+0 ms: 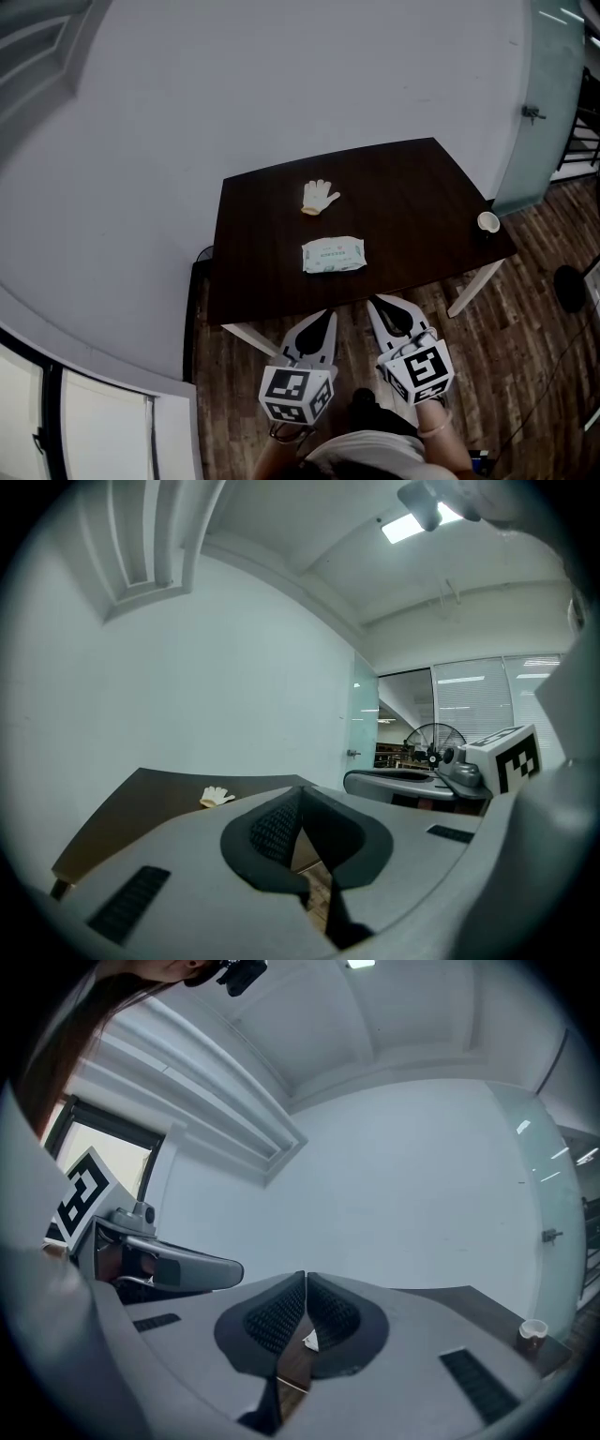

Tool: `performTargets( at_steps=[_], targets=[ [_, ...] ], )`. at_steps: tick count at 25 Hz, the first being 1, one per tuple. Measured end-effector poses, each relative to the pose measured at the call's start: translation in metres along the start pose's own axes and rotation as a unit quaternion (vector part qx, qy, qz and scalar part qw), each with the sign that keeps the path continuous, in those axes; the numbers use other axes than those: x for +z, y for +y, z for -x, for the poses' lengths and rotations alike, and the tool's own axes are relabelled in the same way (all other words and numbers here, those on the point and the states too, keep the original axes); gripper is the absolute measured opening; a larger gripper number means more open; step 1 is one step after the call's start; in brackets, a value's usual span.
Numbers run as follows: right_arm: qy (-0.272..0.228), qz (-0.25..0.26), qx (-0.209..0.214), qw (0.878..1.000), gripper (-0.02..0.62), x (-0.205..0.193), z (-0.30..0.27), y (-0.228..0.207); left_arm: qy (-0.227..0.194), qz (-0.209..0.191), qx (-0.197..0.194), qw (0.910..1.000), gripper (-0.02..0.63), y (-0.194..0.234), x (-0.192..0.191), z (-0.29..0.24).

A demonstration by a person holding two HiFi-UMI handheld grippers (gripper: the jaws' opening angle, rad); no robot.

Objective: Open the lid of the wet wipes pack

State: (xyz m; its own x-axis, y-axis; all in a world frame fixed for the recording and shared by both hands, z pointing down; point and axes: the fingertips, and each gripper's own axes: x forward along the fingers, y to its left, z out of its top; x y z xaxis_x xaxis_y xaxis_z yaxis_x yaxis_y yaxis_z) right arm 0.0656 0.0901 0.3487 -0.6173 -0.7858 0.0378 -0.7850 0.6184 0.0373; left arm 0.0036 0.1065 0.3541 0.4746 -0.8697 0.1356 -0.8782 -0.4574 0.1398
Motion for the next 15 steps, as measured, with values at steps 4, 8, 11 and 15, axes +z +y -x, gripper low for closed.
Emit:
performTargets(
  at_steps=[4, 8, 11, 15],
  targets=[
    [0.006, 0.005, 0.011, 1.000, 0.000, -0.002, -0.026, -0.026, 0.003, 0.011, 0.009, 0.9999, 0.018, 0.013, 0.003, -0.035],
    [0.011, 0.008, 0.022, 1.000, 0.000, -0.006, -0.050, -0.050, 0.004, 0.020, 0.016, 0.9997, 0.018, 0.024, 0.005, -0.067],
    [0.014, 0.007, 0.033, 0.999, 0.000, -0.009, -0.068, -0.064, 0.003, 0.029, 0.025, 0.9992, 0.018, 0.034, 0.006, -0.086],
    [0.021, 0.011, 0.040, 0.999, 0.000, -0.017, -0.092, -0.078, 0.008, 0.040, 0.040, 0.9984, 0.018, 0.053, 0.001, -0.105]
  ],
)
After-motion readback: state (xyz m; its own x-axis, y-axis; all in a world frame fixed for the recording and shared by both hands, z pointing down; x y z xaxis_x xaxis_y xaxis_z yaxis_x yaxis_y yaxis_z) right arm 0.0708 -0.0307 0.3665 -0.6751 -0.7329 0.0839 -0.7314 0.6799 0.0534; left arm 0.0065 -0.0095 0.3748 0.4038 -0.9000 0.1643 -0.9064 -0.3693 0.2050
